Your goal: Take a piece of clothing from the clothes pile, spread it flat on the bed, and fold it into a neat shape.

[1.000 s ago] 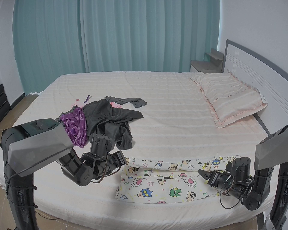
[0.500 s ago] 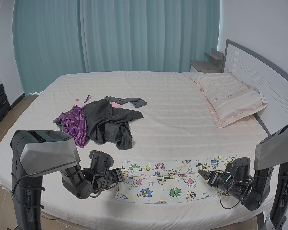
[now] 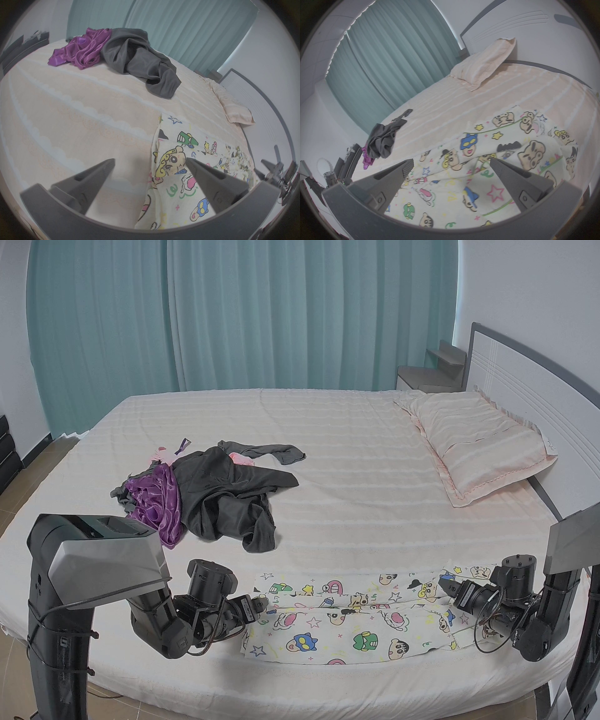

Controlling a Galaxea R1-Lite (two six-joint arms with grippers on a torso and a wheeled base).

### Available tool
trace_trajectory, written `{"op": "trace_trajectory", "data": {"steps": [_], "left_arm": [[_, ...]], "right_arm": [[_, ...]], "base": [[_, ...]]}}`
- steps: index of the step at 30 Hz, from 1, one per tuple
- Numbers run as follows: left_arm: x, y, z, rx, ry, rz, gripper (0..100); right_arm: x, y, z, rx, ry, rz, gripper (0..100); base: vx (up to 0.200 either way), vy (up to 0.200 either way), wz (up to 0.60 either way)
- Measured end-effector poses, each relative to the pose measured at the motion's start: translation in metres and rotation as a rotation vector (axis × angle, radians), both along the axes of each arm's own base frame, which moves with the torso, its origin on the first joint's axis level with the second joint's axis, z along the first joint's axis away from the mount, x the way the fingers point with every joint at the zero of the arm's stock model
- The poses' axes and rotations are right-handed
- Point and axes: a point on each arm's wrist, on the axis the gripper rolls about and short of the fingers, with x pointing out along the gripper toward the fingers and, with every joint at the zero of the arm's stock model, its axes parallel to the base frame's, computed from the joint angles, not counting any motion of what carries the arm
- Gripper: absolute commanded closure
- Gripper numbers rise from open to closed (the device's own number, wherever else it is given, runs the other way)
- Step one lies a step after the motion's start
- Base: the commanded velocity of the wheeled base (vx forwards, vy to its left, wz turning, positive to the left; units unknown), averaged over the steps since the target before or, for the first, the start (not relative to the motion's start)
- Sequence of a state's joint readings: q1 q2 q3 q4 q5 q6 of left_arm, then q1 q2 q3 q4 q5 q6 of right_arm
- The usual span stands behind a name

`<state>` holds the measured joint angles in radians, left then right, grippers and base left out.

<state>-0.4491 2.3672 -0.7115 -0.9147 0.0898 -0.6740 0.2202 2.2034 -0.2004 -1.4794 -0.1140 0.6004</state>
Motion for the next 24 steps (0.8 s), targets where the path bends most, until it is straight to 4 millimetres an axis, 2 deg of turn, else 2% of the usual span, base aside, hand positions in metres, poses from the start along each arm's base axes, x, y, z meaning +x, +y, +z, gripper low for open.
{"op": "trace_trajectory", "data": {"steps": [10, 19, 24], "left_arm": [[-0.002, 0.007, 0.006, -0.158, 0.04, 0.152, 0], [-0.01, 0.021, 0.018, -0.289, -0.037, 0.228, 0], [-0.018, 0.029, 0.016, -0.29, -0.033, 0.244, 0]], "right_arm": [[0.022, -0.028, -0.014, -0.022, 0.08, -0.12, 0], [0.026, -0.038, -0.027, -0.041, 0.166, -0.165, 0], [0.033, -0.048, -0.032, -0.055, 0.18, -0.217, 0]], "base": [[0.0, 0.0, 0.0], [0.0, 0.0, 0.0], [0.0, 0.0, 0.0]]}}
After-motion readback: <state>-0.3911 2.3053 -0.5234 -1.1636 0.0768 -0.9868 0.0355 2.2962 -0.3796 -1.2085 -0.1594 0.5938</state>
